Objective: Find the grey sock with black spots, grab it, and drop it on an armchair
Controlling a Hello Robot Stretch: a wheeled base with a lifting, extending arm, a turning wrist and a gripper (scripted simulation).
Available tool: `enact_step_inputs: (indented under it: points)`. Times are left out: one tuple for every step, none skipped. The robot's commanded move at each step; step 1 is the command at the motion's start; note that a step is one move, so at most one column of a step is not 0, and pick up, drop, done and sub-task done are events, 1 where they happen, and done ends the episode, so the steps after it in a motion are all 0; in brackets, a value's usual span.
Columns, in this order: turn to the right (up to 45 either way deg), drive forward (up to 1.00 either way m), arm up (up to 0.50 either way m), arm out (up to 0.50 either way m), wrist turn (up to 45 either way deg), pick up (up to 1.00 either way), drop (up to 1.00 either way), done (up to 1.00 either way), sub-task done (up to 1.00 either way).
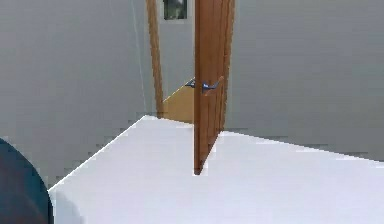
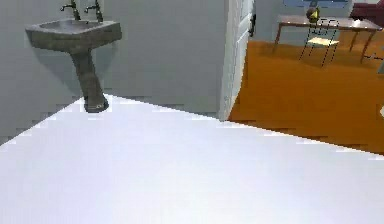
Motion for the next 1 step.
enact_step_inputs:
  points:
    - [0.0,0.75,0.00,0.00,0.0,0.00,0.00,0.00,0.00]
